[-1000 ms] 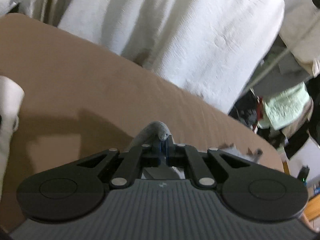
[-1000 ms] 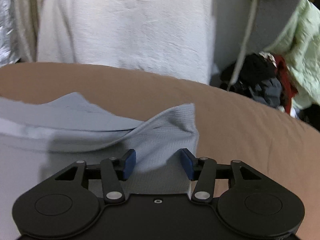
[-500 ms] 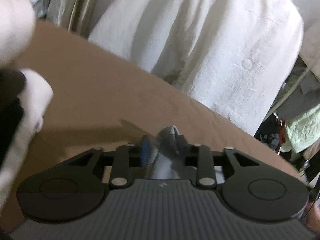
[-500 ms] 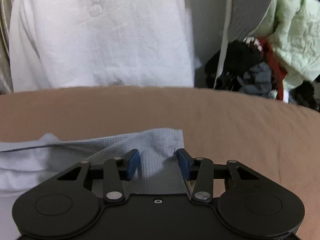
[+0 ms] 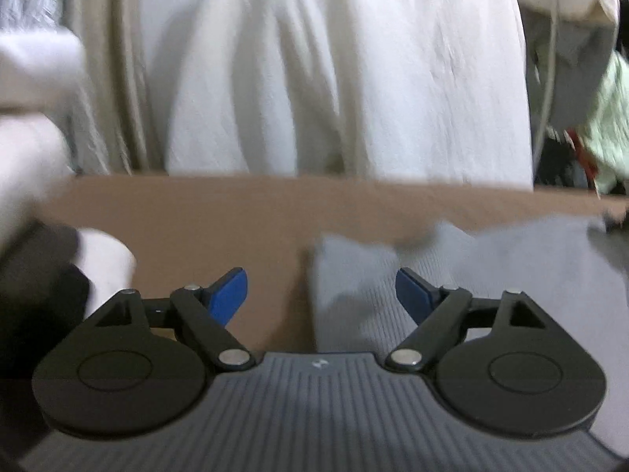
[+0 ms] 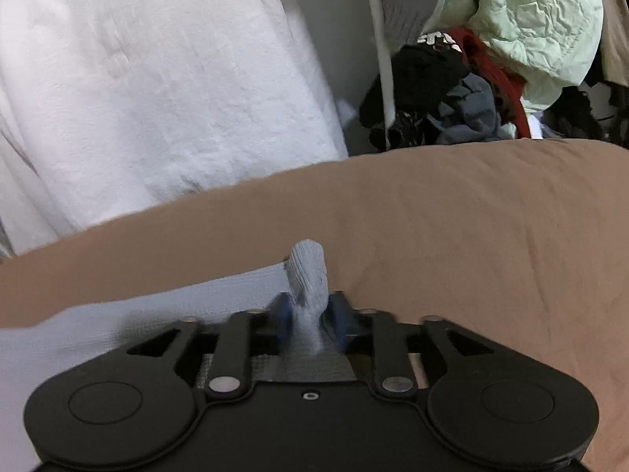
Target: Fold clothes
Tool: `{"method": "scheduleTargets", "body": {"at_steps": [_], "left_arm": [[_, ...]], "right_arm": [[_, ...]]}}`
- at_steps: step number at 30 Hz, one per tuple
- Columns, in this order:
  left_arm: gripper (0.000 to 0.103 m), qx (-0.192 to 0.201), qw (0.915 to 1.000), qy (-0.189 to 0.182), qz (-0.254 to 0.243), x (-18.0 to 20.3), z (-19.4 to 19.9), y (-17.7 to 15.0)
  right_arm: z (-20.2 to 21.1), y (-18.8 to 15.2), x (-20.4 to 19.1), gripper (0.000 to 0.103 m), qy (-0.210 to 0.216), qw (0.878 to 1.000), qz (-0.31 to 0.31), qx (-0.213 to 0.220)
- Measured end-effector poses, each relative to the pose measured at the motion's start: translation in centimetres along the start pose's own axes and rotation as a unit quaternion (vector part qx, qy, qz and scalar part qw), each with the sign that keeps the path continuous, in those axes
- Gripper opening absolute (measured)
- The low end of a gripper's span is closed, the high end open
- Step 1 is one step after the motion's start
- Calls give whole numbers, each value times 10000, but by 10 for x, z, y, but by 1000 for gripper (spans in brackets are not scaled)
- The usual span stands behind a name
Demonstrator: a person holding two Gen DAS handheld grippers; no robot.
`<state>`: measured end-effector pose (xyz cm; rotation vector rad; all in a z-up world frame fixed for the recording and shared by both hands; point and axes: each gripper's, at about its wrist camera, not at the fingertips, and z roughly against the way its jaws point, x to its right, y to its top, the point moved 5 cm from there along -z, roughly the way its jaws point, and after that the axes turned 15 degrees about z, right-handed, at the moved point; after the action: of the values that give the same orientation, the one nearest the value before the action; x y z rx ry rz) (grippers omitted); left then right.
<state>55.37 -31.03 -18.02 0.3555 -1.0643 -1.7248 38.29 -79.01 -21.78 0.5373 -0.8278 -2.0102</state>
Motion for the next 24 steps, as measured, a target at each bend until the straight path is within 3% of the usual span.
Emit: {"method": "scheduleTargets", "body": {"at_steps": [1, 3, 5, 6, 9, 13, 18, 21, 24], "left_arm": [[81, -93, 9998, 179, -26, 0, -2, -4], [55, -258, 9965, 796, -75, -4, -12, -11], [54, -403, 9924, 1153, 167, -12, -4, -14], [55, -461, 9917, 1153, 340, -16, 6, -16], [62, -650, 9939, 434, 782, -22, 56, -33], [69, -914, 9905, -314, 978, -28, 113, -73], [68, -1347, 9735, -548, 1768, -42, 131, -117], [71, -1393, 9550, -777, 2502, -52, 135, -126], [71, -1407, 9499, -703, 2702, -56, 134, -131]], "right_arm": [[1, -2, 5, 56, 67, 10000, -57, -25], [3, -3, 10, 56, 213, 9998, -49, -42], [10, -6, 15, 56, 153, 9998, 62, -70], [14, -7, 17, 56, 93, 9999, 56, -61], [48, -20, 21, 56, 275, 9995, 27, 131], [99, -66, 19, 58, 967, 9950, 221, 83], [139, -134, 11, 59, 1513, 9884, -49, -108], [161, -151, 13, 59, 1800, 9833, -158, 229], [176, -158, 22, 59, 1879, 9800, -396, 529]]}}
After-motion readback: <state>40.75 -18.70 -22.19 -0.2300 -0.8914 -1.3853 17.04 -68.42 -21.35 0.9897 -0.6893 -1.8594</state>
